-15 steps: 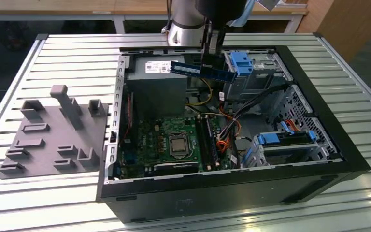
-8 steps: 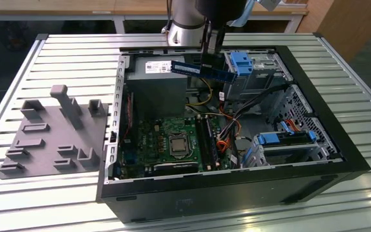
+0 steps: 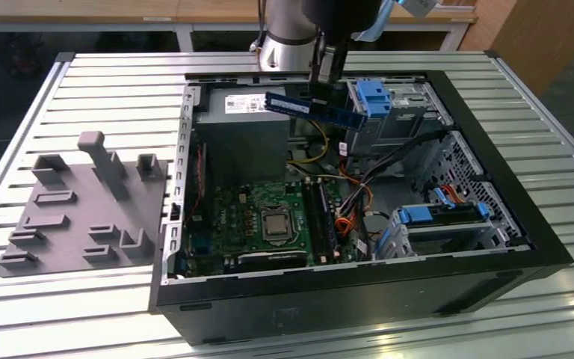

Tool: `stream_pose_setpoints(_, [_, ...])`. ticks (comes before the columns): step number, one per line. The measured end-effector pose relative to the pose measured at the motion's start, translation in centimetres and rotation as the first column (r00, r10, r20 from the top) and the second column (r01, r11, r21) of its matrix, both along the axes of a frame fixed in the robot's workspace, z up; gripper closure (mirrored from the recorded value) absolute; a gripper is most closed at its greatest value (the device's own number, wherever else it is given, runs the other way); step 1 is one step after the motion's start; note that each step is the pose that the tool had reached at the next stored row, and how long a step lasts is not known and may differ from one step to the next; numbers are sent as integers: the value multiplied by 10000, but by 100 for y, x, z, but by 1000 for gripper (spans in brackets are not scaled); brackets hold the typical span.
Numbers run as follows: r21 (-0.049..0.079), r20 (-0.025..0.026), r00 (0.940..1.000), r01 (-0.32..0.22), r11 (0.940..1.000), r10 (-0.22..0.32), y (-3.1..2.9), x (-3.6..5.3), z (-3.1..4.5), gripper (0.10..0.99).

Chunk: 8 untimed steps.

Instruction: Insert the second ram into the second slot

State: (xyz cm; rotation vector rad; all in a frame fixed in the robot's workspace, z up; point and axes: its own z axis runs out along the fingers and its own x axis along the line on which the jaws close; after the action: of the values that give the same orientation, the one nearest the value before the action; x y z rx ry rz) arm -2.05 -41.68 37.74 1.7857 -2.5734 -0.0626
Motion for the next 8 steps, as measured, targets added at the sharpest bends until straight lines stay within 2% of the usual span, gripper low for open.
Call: stream_pose_setpoints(8, [0,0,9986,531,9986,-531,-12,-1,-2,949])
